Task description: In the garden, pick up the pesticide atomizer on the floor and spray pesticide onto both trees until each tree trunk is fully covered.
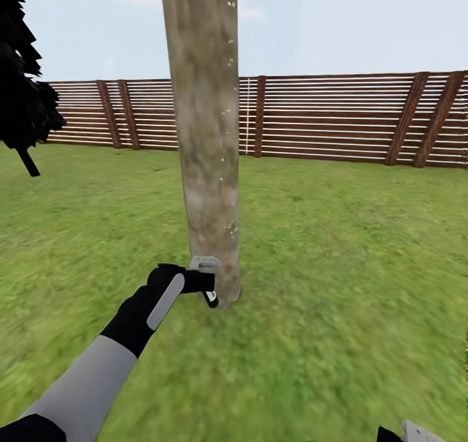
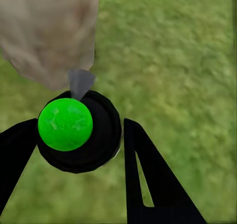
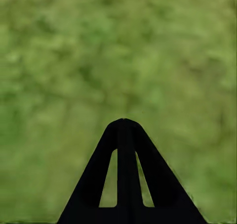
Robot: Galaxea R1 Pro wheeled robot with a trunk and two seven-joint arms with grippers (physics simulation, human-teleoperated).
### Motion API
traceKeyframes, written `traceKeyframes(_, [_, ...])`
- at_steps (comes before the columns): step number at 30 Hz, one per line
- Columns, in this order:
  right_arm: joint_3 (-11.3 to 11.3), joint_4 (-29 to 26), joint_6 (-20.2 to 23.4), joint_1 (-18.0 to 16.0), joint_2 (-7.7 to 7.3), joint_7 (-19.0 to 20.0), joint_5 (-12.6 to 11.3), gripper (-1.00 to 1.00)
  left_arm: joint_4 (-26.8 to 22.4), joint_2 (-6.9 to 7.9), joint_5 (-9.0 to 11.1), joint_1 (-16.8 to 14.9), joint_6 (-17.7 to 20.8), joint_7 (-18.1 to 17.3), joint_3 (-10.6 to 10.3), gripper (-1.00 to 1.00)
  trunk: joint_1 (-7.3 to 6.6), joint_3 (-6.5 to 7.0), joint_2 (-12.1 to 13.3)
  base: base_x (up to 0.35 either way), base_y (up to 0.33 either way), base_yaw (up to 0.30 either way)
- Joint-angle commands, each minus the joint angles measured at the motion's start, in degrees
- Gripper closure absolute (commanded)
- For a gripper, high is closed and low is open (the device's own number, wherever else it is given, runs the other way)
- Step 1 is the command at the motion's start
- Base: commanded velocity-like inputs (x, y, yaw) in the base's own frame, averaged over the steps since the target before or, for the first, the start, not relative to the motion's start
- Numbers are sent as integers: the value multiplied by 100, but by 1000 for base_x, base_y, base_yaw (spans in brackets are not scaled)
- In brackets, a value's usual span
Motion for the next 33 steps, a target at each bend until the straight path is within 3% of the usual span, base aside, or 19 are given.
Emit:
traceKeyframes(1, [5,-18,32,3,-2,-29,-57,100,-5,14,64,-1,12,2,-7,100,-1,-5,-2,0,329,-258])
traceKeyframes(12, [4,-20,32,3,-2,-36,-57,100,-53,408,55,301,-23,-175,-33,100,-1,-5,-2,0,330,-136])
traceKeyframes(33, [5,-21,32,4,-2,-34,-57,100,-35,425,55,346,-68,-180,-34,100,-1,-5,-2,-43,332,-203])
